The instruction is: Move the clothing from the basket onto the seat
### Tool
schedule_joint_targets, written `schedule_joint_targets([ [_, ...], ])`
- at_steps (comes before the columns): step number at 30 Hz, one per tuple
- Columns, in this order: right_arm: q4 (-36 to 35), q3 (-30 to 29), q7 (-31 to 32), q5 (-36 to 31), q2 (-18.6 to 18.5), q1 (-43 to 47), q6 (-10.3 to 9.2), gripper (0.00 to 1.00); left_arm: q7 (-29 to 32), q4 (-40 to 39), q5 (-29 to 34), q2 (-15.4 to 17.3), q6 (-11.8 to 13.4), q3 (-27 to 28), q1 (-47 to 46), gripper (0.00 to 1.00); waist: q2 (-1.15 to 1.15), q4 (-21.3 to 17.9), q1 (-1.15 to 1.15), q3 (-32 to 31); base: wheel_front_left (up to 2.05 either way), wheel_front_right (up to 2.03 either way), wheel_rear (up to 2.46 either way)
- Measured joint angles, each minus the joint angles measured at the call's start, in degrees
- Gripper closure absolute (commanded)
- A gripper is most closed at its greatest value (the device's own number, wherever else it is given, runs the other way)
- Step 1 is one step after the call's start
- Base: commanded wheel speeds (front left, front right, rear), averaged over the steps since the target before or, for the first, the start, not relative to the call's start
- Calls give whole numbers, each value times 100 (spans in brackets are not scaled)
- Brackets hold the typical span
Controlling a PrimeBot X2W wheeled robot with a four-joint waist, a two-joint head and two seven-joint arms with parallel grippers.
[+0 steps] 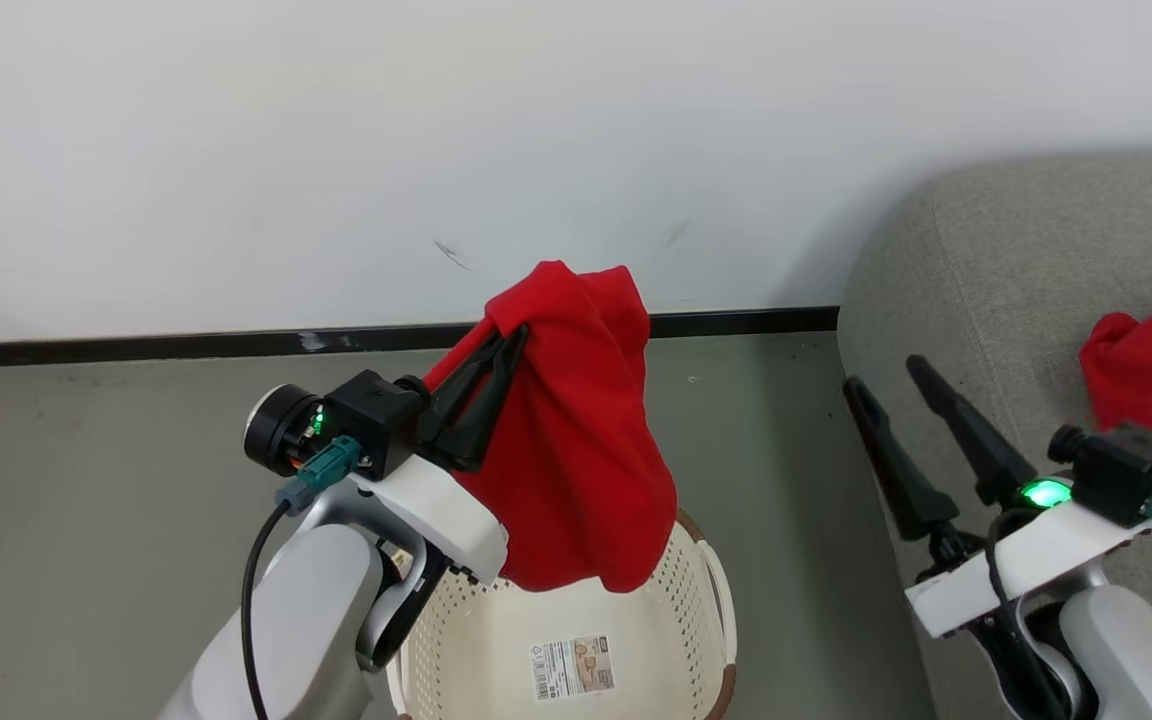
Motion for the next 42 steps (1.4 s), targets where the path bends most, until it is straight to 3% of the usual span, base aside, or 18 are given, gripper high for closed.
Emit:
schedule_joint_targets([
  [10, 194, 1111, 1, 0, -19, 41, 0, 0, 244, -334, -26, -24, -101, -221, 68, 100, 0, 86, 0, -168, 0, 0, 0],
  [26, 432, 1613, 1, 38, -82, -555, 0, 0, 515, -797, -78, -123, -213, -772, 265, 100, 0, 367, 0, -159, 0, 0, 0],
  [42, 595, 2699, 1, 532, -204, -939, 0, 0, 552, -1110, -33, -157, -298, -1147, 285, 100, 0, 681, 0, -85, 0, 0, 0],
])
